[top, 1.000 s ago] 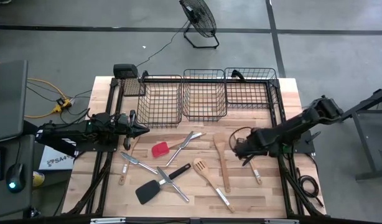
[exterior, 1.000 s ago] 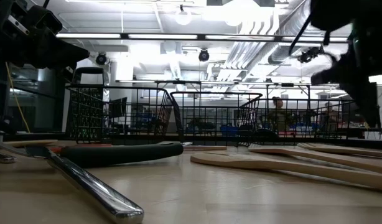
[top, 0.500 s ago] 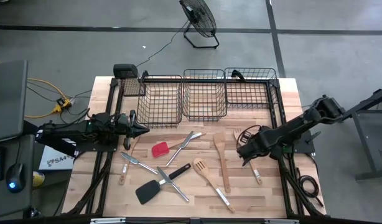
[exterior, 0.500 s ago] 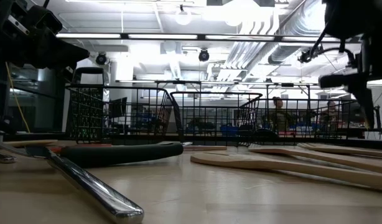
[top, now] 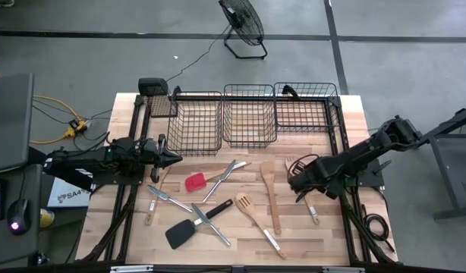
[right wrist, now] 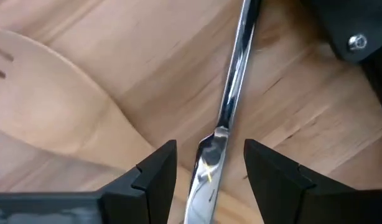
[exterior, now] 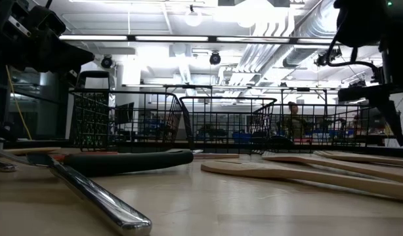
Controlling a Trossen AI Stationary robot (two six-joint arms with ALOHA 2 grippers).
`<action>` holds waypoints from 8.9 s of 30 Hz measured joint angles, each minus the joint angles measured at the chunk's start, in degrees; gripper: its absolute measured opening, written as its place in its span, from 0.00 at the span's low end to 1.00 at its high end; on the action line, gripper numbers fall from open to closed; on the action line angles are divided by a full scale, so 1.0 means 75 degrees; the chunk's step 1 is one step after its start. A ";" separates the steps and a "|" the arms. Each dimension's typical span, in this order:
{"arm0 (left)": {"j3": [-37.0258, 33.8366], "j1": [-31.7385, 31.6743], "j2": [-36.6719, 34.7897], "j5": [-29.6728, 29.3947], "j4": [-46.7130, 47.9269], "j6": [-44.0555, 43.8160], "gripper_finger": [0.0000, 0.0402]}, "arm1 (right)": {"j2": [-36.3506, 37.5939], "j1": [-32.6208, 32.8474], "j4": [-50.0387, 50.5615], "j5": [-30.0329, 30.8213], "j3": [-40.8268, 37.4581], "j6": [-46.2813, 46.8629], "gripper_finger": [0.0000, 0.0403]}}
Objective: Pick & Place Kitchen Items
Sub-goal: Put the silver knife into the middle wire basket
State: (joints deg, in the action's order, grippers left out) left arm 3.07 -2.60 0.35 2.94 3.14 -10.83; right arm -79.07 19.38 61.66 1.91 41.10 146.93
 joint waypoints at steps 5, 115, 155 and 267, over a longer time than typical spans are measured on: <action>0.0000 -0.0001 0.0002 0.0000 0.0000 0.0000 0.00 | 0.0000 -0.0176 0.0369 -0.0061 -0.0003 0.0027 0.44; 0.0000 -0.0001 0.0000 -0.0001 0.0000 0.0000 0.00 | 0.2055 -0.0747 -0.6832 0.5323 -0.1172 -0.9213 0.07; 0.0000 -0.0001 -0.0001 0.0000 0.0000 0.0000 0.00 | 0.0377 -0.5615 -0.7766 0.1874 0.2289 -1.3225 0.07; 0.0000 0.0001 0.0002 0.0000 0.0000 0.0000 0.00 | -0.5020 -0.6549 -0.4883 -0.0117 0.5702 -1.6953 0.07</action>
State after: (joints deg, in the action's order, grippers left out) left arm 3.07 -2.59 0.36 2.94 3.14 -10.83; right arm -116.71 -29.74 25.04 1.04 83.87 19.78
